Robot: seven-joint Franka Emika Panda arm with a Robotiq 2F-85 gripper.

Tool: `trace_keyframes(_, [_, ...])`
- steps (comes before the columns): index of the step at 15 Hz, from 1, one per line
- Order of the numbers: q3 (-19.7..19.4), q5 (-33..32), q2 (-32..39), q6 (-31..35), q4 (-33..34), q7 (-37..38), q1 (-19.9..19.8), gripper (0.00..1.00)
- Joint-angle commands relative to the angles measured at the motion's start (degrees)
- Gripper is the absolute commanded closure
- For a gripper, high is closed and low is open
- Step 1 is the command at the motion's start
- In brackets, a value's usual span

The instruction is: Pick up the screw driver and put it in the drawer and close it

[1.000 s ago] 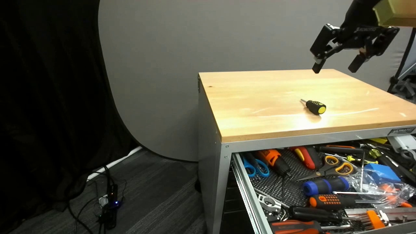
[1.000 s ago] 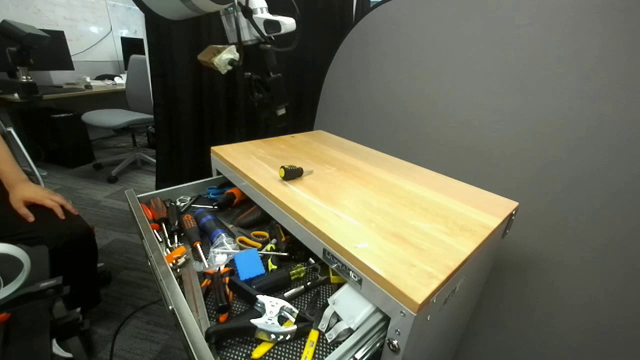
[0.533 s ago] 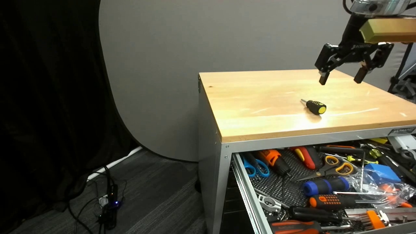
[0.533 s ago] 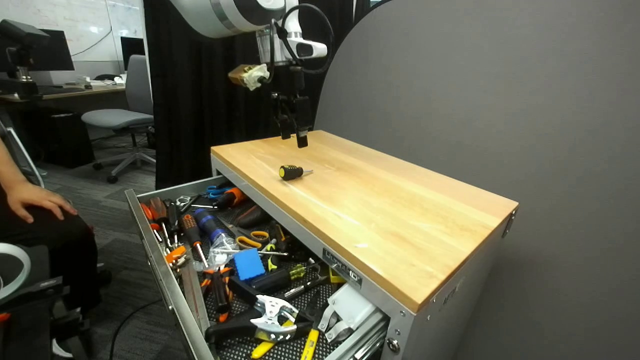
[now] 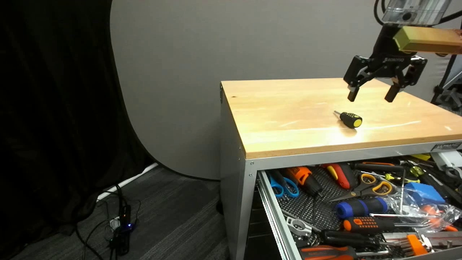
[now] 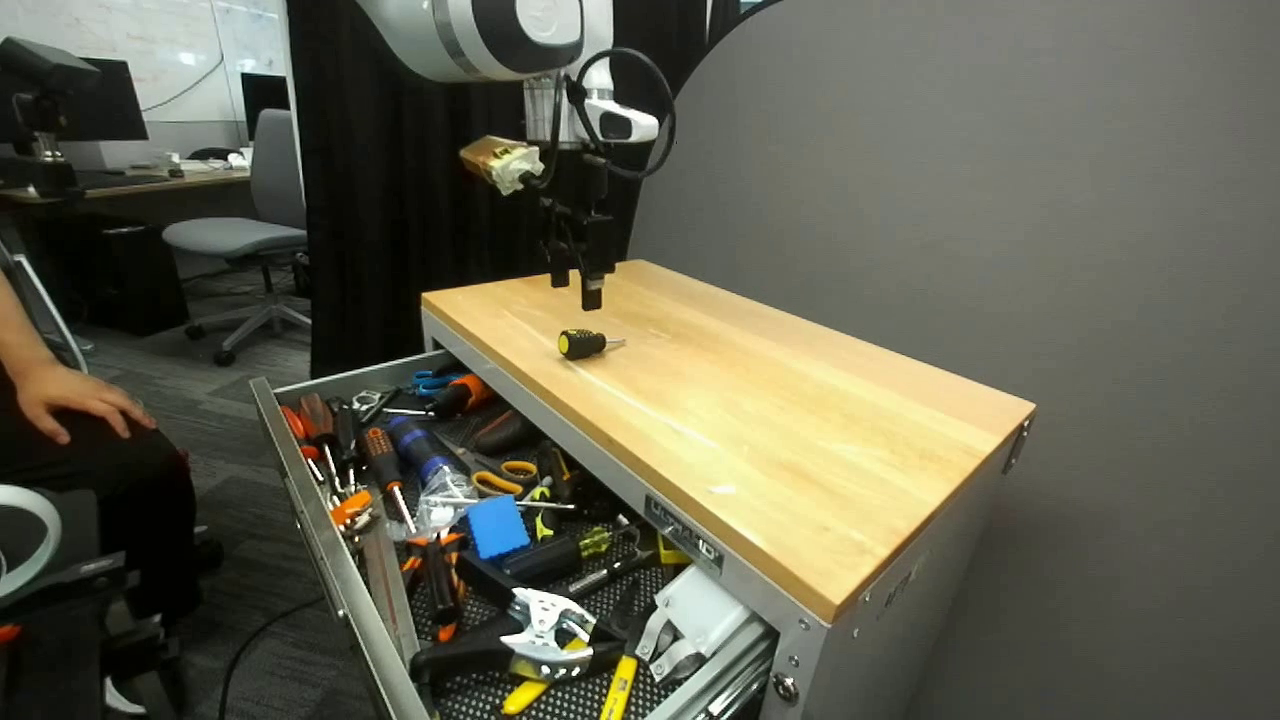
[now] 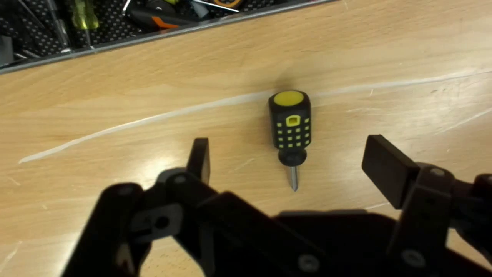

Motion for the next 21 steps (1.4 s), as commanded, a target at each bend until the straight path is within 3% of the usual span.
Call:
trace_keyframes(1, [0.74, 1.38, 8.03, 2.23, 5.59, 1.76, 3.39, 0.0])
trace_keyframes(5, [0.27, 1.52, 14.03, 4.45, 9.26, 3.59, 7.08, 0.0])
trace_keyframes(8, [-1.25, 0.55, 14.41, 5.67, 11.09, 5.13, 8.88, 0.0])
trace_keyframes(21, [-6.16, -0.85, 13.36, 5.98, 11.63, 10.69, 9.77, 0.0])
